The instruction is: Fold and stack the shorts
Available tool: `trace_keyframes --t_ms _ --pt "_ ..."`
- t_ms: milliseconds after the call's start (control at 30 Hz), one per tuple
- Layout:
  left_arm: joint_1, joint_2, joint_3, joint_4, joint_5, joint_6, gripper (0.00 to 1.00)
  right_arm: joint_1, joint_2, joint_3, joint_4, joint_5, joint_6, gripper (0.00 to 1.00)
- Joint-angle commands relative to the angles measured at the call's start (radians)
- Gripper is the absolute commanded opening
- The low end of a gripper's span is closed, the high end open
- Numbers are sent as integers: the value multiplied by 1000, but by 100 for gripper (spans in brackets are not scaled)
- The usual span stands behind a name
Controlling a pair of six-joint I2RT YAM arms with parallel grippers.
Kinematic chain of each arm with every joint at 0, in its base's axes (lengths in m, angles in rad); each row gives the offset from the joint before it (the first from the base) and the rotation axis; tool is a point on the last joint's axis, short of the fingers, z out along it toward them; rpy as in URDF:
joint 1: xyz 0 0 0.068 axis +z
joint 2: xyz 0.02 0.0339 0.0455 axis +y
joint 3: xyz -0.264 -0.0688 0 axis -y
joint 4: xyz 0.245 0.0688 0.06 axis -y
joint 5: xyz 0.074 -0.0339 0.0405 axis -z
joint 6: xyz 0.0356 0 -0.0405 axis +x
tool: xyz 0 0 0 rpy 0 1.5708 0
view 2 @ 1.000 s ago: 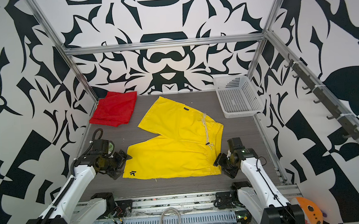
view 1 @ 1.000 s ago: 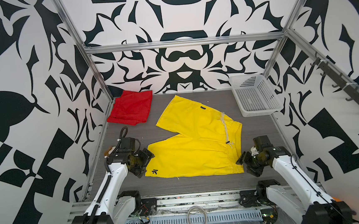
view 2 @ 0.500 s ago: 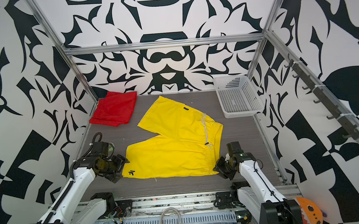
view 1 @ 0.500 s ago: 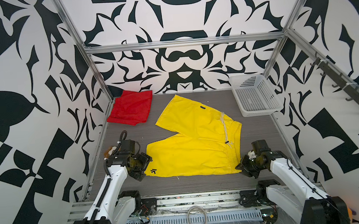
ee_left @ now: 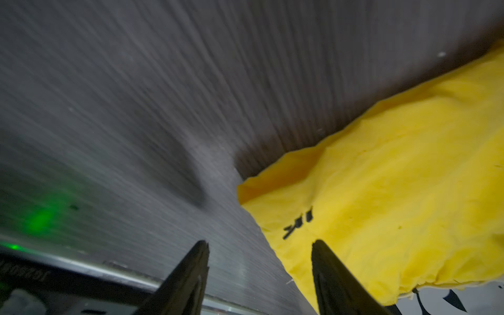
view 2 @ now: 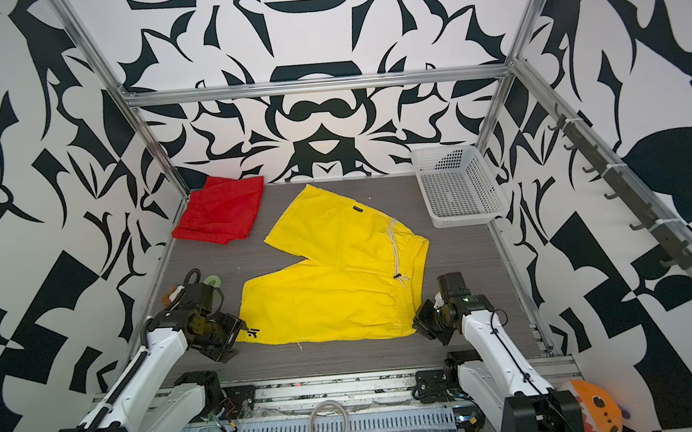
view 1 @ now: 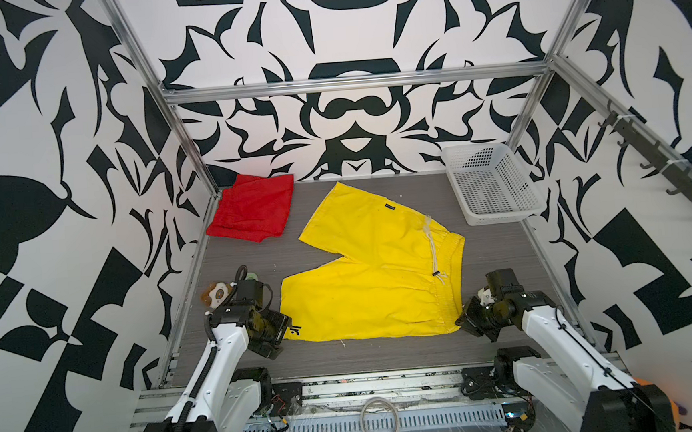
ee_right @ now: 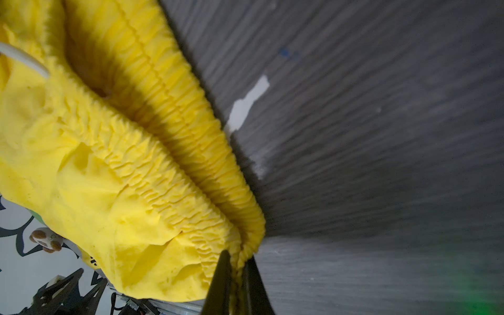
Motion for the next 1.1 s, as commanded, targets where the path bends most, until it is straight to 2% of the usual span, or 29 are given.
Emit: trace_keyframes --t_ms 0,300,500,567,633,800,1067 --pt "3 35 -25 40 0 -26 61 0 -7 36 -2 -3 -10 9" --pt "3 178 -13 176 -29 -3 49 0 -23 38 -6 -7 -10 5" --pt "2 230 21 177 -52 35 17 -1 -37 72 -49 0 -28 0" --pt "3 206 50 133 -65 51 6 -1 -51 111 -88 8 -40 0" --pt "3 157 96 73 -86 65 0 0 -69 166 -122 12 -49 0" --pt "3 41 273 -71 -197 124 0 -1 -54 365 -191 14 -96 0" --pt "2 87 570 -233 -303 287 0 -1 41 668 -350 20 -200 0"
